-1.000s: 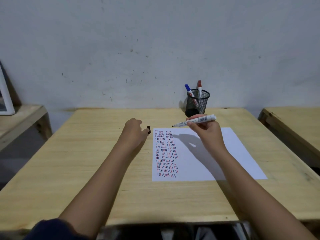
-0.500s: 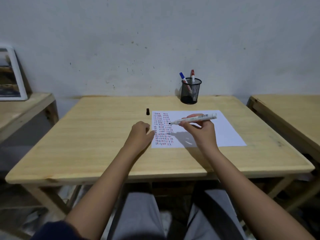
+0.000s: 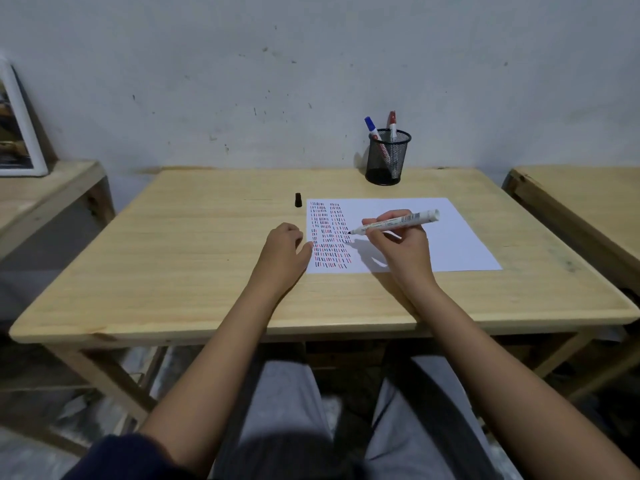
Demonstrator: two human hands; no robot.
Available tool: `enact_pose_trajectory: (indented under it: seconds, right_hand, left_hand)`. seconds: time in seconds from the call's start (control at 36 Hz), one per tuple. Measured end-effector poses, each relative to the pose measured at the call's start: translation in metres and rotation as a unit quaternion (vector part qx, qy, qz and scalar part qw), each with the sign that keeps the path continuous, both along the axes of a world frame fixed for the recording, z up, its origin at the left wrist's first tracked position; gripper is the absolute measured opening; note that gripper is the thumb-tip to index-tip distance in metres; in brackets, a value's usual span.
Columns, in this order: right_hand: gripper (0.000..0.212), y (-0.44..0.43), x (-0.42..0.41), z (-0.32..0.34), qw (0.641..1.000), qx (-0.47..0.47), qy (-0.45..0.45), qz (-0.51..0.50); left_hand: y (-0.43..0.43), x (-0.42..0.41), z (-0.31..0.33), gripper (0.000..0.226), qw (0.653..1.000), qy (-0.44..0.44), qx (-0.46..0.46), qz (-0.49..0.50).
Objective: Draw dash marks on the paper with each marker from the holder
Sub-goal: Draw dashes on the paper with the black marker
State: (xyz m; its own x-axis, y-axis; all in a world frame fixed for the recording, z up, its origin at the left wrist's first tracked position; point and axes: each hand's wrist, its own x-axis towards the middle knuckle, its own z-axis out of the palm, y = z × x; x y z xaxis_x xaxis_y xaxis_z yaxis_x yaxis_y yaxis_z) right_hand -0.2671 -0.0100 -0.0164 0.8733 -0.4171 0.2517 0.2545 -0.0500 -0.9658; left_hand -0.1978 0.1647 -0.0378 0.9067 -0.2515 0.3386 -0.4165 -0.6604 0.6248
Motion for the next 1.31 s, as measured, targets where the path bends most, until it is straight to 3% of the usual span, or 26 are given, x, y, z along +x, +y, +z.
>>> enact_pose_trajectory:
  seconds: [0.5,1.31]
  right_hand:
    - [0.013,0.0078,-0.0012,-0.0042,0.984,-0.176,0.025,-0.022]
    - [0.013,0.0079,-0.0017,-0.0025,0.978,-0.204,0.044,-0.004]
  left_hand:
    - [-0.0002,0.0028,-0.0032,0.033,1.0,-0.02,0.008,-0.001]
    - [-0.0022,0.0005,-0.0016,0.035,1.0,-0.013,0.016,0.002]
